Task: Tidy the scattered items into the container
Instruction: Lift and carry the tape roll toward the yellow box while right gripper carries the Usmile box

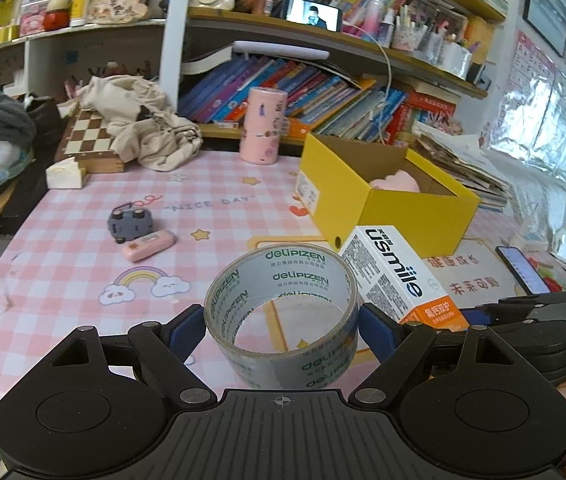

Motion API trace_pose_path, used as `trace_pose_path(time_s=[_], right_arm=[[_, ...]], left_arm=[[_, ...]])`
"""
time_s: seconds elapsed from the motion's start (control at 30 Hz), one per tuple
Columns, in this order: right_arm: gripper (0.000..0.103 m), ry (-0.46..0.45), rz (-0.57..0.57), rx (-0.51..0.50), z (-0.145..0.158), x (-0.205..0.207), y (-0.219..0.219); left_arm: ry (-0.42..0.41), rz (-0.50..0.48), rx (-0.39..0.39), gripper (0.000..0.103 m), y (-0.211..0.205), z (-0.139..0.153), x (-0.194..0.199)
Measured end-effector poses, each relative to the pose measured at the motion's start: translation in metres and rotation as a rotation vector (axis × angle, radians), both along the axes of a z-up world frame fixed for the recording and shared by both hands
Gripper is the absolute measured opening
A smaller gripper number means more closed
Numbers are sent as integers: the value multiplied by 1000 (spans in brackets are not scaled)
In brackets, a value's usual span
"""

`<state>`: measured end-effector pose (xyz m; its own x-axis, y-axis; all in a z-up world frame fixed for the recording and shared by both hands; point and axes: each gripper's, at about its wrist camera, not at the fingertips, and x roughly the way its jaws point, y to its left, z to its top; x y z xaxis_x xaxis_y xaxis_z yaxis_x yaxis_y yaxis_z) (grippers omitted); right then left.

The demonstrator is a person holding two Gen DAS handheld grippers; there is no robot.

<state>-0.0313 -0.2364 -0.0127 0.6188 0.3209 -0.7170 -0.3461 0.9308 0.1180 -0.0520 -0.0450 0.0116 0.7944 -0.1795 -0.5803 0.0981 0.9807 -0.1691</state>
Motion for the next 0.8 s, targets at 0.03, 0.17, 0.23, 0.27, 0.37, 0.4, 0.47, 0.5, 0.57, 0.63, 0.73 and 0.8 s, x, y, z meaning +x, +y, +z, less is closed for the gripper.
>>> trace_pose_path(time_s=[0.03, 0.17, 0.23, 0.27, 0.37, 0.4, 0.47, 0.5, 0.57, 0.63, 0.73, 0.8], right_arm=[[50, 1, -6, 0, 0, 0, -2], [50, 4, -30, -1, -1, -1, -14], [50, 8, -42, -1, -2, -1, -20], [50, 9, -48, -1, -3, -2, -24], [50, 10, -71, 1, -3, -2, -34], [50, 10, -79, 2, -3, -2, -38], [50, 12, -96, 2, -3, -2, -45], [50, 13, -104, 1, -3, -2, -49], [50, 15, -120, 2, -3, -2, -56], [50, 14, -138, 3, -2, -2, -63], [50, 13, -159, 3, -1, -2, -72], [50, 13, -171, 3, -1, -3, -77]], left_arm=[[1, -5, 0, 84, -2, 0, 1], [4, -26, 0, 84, -12, -1, 6], [6, -42, 0, 84, -18, -1, 9], [8, -50, 0, 84, -22, -1, 10], [9, -77, 2, 84, -32, -1, 13], [9, -85, 3, 84, -35, -1, 15], [10, -101, 4, 84, -41, -1, 18], [10, -110, 5, 84, -45, -1, 19], [12, -126, 5, 84, -51, -1, 22], [12, -143, 6, 84, -57, -1, 25], [10, -168, 6, 84, -66, -1, 28], [9, -180, 6, 84, -71, -1, 30]])
